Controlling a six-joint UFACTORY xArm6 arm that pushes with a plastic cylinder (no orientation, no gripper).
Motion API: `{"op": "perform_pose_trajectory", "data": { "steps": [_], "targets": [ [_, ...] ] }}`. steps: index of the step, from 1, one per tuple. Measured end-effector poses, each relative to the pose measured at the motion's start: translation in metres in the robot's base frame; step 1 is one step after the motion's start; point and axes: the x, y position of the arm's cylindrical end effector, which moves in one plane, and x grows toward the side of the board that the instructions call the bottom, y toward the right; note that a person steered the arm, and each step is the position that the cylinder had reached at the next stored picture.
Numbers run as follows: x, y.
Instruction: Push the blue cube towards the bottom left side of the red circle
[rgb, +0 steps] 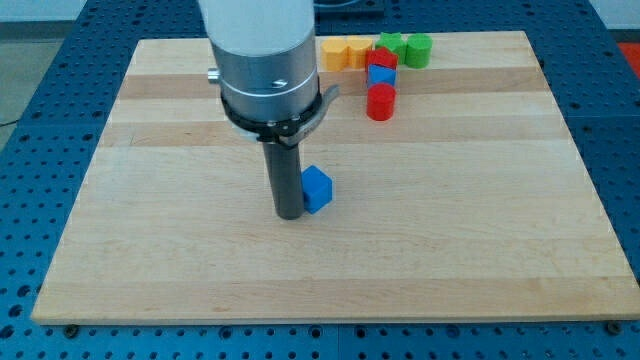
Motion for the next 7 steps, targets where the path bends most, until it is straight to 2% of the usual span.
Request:
{"op": "perform_pose_trajectory", "data": {
  "steps": [3,5,7],
  "targets": [
    [-0.009,0.043],
    [-0.039,0.036],
    [-0.060,0.074]
  ]
}}
